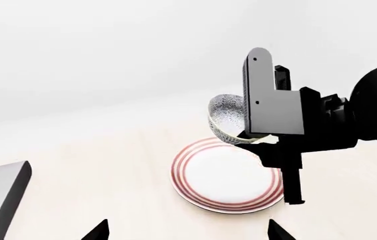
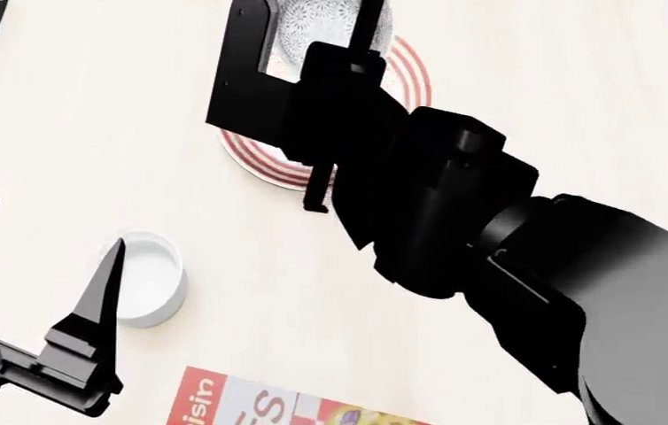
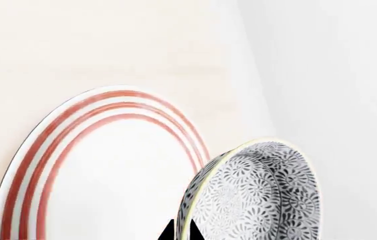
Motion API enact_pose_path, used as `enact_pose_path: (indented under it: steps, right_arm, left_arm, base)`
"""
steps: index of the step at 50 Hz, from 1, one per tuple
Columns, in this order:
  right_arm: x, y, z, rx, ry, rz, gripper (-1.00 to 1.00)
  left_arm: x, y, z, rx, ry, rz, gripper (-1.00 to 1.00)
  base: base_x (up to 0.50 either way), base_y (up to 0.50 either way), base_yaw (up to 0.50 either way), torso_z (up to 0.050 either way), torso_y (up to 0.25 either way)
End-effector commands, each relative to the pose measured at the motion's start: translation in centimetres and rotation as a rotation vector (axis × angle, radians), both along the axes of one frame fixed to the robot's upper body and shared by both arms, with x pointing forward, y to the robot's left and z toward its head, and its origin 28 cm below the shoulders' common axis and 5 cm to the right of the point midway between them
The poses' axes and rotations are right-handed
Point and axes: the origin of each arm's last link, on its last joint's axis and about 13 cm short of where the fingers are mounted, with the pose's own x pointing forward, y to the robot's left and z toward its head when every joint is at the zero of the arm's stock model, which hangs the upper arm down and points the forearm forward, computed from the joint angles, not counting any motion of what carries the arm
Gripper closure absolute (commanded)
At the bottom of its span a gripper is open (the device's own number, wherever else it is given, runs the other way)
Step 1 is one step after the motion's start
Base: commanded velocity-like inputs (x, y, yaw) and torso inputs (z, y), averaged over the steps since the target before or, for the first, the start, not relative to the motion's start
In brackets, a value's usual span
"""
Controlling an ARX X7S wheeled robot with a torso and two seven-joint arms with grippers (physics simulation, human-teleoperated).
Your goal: Pick the akita bowl on the cookies box and place it on the plate.
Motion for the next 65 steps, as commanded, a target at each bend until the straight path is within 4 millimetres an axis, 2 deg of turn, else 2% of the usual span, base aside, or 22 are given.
enact_pose_path:
  steps: [1, 14, 34, 51, 65]
  right_arm:
    - [0.3, 1.1, 0.1, -0.029, -0.003, 0.026, 1.00]
    - [0.6, 0.8, 0.1, -0.022, 0.003, 0.016, 1.00]
    - [0.4, 1.0, 0.5, 0.021, 0.117, 0.051, 1.00]
    - [0.6, 1.9, -1.3, -0.019, 0.173, 0.080, 1.00]
    - [1.1, 1.9, -0.8, -0.013, 0.213, 0.053, 1.00]
  left_arm:
    - [0.0, 0.1, 0.1, -0.029, -0.032, -0.032, -1.00]
    - [0.0, 0.0, 0.1, -0.051, 0.000, -0.039, -1.00]
    - [-0.1, 0.1, 0.0, -0.045, 0.002, -0.035, -1.00]
    - [-0.1, 0.2, -0.1, -0.048, -0.011, -0.047, -1.00]
    - [-0.2, 0.3, -0.1, -0.051, -0.010, -0.045, -1.00]
  base:
    - [0.00, 0.00, 0.00, 0.008, -0.250]
    - [0.00, 0.00, 0.00, 0.002, -0.058]
    - [0.00, 0.00, 0.00, 0.000, 0.000]
    - [0.00, 0.00, 0.00, 0.000, 0.000]
    - [0.00, 0.00, 0.00, 0.000, 0.000]
